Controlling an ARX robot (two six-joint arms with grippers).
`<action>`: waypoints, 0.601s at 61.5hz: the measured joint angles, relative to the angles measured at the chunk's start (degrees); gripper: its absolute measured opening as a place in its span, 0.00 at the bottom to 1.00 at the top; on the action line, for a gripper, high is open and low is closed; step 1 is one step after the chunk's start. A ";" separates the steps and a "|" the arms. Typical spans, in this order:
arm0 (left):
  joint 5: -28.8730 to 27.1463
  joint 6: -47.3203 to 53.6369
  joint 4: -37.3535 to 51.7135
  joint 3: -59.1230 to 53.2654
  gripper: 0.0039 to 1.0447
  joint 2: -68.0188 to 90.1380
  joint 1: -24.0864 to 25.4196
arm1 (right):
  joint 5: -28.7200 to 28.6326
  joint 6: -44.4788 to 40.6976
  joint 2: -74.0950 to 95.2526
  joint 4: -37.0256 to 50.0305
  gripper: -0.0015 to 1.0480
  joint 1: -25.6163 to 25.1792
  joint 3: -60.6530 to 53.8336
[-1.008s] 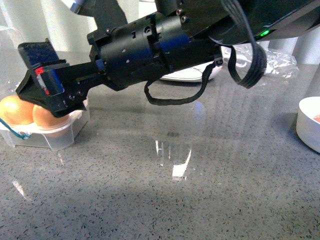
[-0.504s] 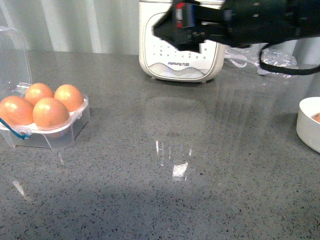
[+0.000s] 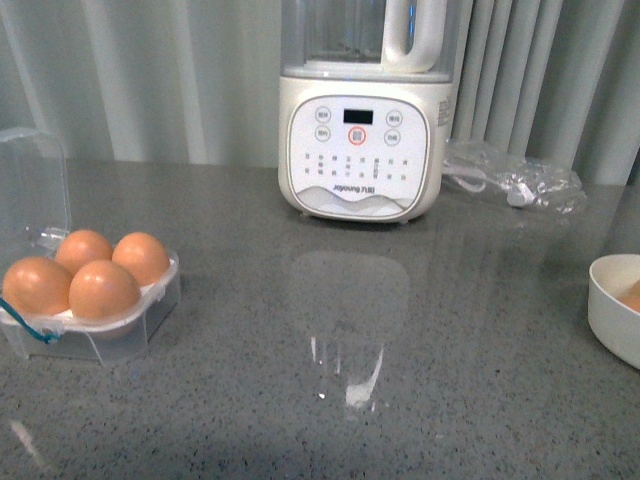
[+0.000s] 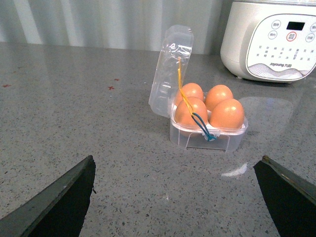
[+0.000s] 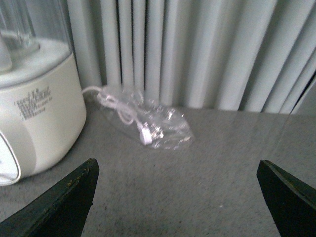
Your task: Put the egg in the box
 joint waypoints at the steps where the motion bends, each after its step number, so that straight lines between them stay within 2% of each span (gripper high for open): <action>1: 0.00 0.00 0.00 0.00 0.94 0.00 0.00 | -1.20 0.35 -1.73 0.04 0.81 -0.63 -1.22; 10: 0.00 0.00 0.00 0.00 0.94 0.00 0.00 | -4.28 1.22 -14.08 0.02 0.57 -3.54 -12.44; 11: 0.00 0.00 0.00 0.00 0.94 0.00 0.00 | -4.35 1.31 -16.31 0.07 0.52 -3.74 -14.71; 27: 0.00 0.00 0.00 0.00 0.94 0.00 0.00 | -2.16 1.40 -26.10 3.72 0.06 -1.57 -29.18; 29: 0.00 0.00 0.00 0.00 0.94 0.00 0.00 | -1.79 1.29 -26.93 3.91 0.03 -1.33 -30.23; 35: 0.00 0.00 0.00 0.00 0.94 0.00 0.00 | -0.59 1.44 -29.57 4.24 0.03 -0.11 -33.05; 37: 0.00 0.00 0.00 0.00 0.94 0.00 0.00 | 2.45 1.46 -30.71 4.22 0.03 1.57 -34.21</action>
